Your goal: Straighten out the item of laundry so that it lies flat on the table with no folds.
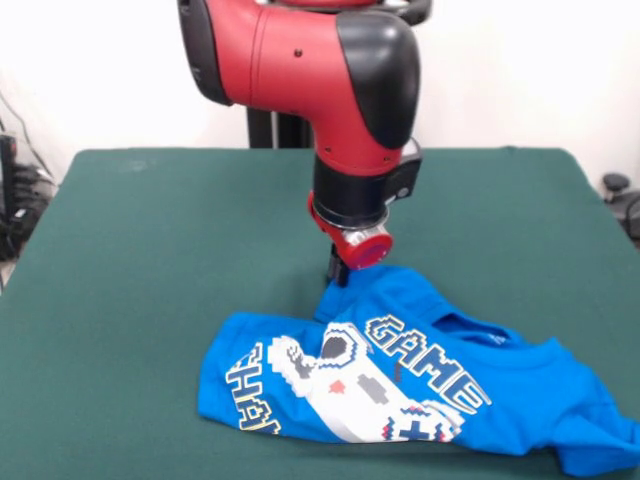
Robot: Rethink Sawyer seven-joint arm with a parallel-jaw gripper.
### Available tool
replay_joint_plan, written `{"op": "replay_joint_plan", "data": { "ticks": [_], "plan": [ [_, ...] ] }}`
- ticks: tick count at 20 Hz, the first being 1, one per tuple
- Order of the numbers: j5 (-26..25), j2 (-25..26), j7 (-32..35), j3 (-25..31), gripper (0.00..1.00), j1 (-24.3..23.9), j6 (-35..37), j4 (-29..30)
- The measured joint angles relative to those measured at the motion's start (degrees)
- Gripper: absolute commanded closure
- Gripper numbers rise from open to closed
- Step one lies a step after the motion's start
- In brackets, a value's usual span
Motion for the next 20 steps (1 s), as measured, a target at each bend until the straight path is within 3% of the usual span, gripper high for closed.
{"op": "replay_joint_plan", "data": {
  "ticks": [20],
  "plan": [
    [-0.2, -1.8, 0.0, 0.6, 1.0, 0.7, -0.2, 3.5]
  ]
}}
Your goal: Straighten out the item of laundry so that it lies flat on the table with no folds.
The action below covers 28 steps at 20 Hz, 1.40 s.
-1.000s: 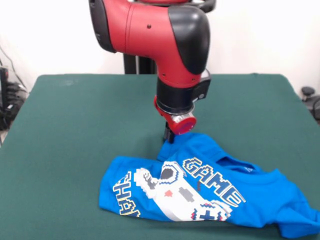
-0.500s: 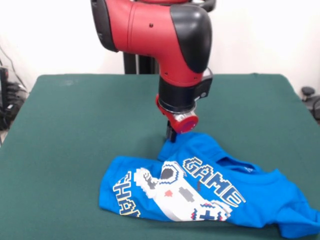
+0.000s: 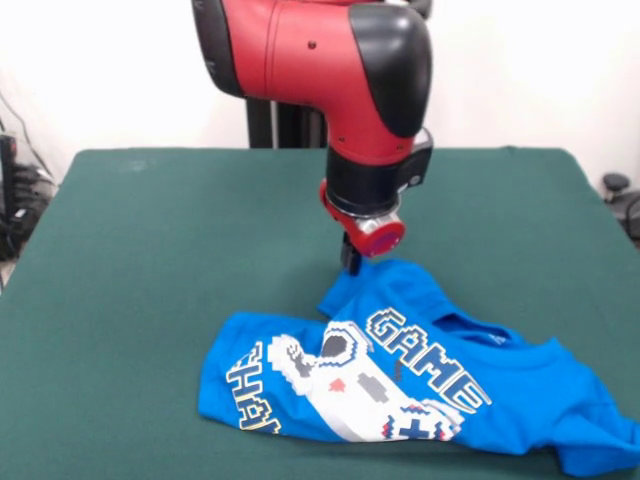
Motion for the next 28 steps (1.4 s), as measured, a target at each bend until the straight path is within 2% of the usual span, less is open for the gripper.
{"op": "replay_joint_plan", "data": {
  "ticks": [13, 22, 23, 28],
  "plan": [
    [0.0, -2.5, 0.0, 0.1, 1.0, 0.3, 0.3, 6.8],
    [0.0, -2.0, 0.0, 0.1, 1.0, 1.1, 0.0, 7.5],
    [0.0, -1.6, 0.0, 0.1, 0.0, 1.5, 0.0, 7.3],
    [0.0, -0.8, 0.0, -0.9, 0.0, 3.3, 0.0, 5.9]
  ]
}}
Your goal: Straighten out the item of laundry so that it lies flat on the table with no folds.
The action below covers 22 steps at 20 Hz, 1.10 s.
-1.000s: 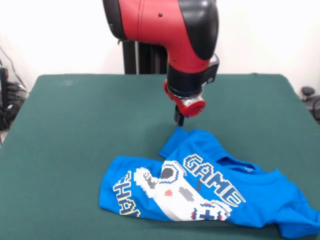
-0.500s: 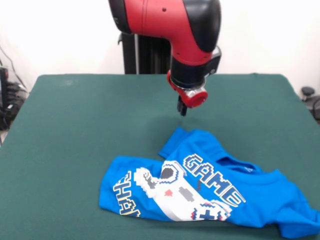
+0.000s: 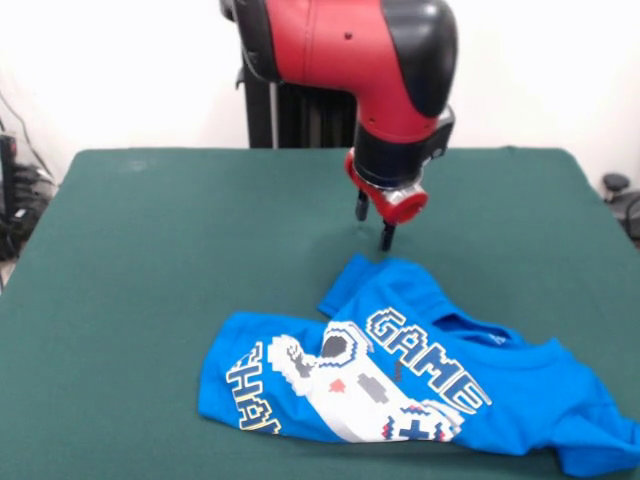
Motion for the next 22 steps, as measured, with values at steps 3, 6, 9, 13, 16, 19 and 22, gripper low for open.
{"op": "replay_joint_plan", "data": {
  "ticks": [3, 6, 9, 13, 16, 19, 22],
  "plan": [
    [0.0, 0.8, 0.0, -2.0, 0.0, 2.4, 0.1, -1.9],
    [0.0, 1.8, 0.0, -4.0, 0.0, 4.8, 1.4, -3.8],
    [0.0, 2.4, 0.0, -5.0, 0.0, 5.9, 2.8, -5.1],
    [0.0, 3.1, 0.0, -5.8, 0.0, 6.8, 4.4, -6.5],
    [0.0, 3.4, 0.0, -6.1, 0.0, 7.0, 5.2, -7.1],
    [0.0, 3.5, 0.0, -6.1, 0.0, 6.9, 6.2, -7.8],
    [0.0, 3.5, 0.0, -6.0, 0.0, 6.6, 6.2, -8.4]
  ]
}}
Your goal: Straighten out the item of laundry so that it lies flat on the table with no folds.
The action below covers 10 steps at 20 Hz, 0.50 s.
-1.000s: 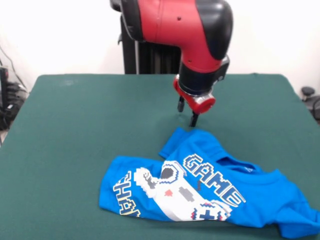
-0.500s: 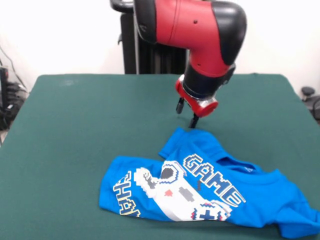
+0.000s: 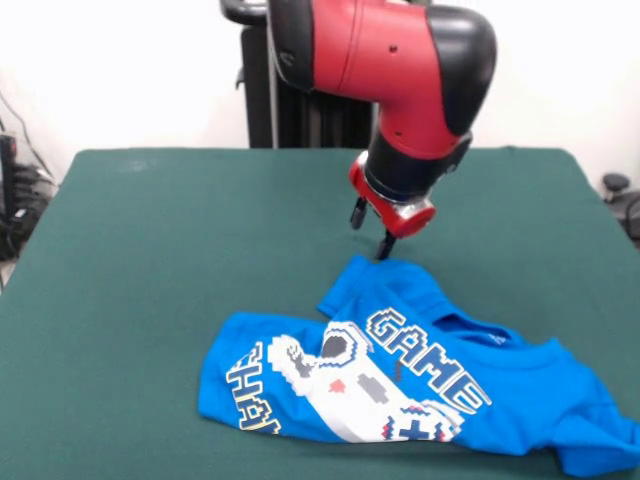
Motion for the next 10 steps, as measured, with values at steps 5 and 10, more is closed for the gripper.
{"op": "replay_joint_plan", "data": {
  "ticks": [5, 10],
  "plan": [
    [0.3, -1.0, 0.0, 0.3, 0.0, -1.9, 0.2, -1.0],
    [0.8, -4.1, 0.0, 0.9, 0.0, -5.3, 1.9, -1.6]
  ]
}}
